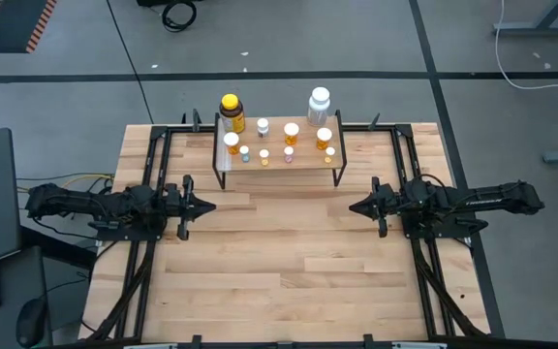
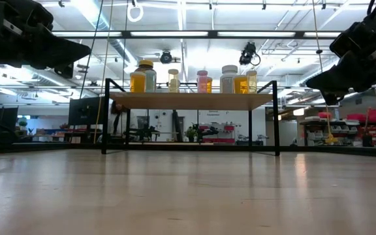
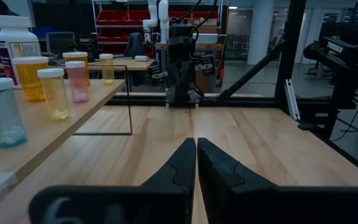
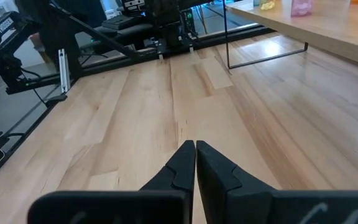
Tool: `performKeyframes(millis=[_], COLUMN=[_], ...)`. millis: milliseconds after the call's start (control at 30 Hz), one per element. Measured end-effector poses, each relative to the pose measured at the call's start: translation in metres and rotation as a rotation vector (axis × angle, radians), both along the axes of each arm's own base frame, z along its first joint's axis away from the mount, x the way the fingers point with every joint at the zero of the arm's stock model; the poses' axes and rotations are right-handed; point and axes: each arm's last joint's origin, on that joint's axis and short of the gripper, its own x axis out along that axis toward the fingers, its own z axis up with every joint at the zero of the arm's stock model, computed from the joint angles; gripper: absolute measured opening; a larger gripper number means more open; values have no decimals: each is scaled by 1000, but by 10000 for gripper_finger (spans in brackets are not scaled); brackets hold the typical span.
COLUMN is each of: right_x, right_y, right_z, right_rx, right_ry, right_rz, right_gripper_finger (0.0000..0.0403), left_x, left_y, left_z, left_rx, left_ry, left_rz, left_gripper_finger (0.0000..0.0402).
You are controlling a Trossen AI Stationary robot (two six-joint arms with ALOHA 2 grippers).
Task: Pick and place medicine bottles onto shelf by color
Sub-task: Return to Home Position
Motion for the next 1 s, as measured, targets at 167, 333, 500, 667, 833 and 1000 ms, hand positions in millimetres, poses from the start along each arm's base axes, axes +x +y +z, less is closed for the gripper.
performKeyframes(millis=[167,333,500,667,833,1000], right_x=[0,0,0,0,0,0], right_y=[0,0,0,0,0,0], right_z=[0,0,0,0,0,0], right_rx=[0,0,0,0,0,0], right_ry=[0,0,0,0,0,0], right_rz=[0,0,0,0,0,0], right_gripper_finger=[25,23,24,23,23,23], left_x=[0,0,0,0,0,0], left_y=[0,0,0,0,0,0], left_z=[0,0,0,0,0,0], left_rx=[0,0,0,0,0,0], left_ry=[0,0,0,0,0,0], left_rz=[0,0,0,0,0,0], left_gripper_finger=[24,32,33,25,25,33])
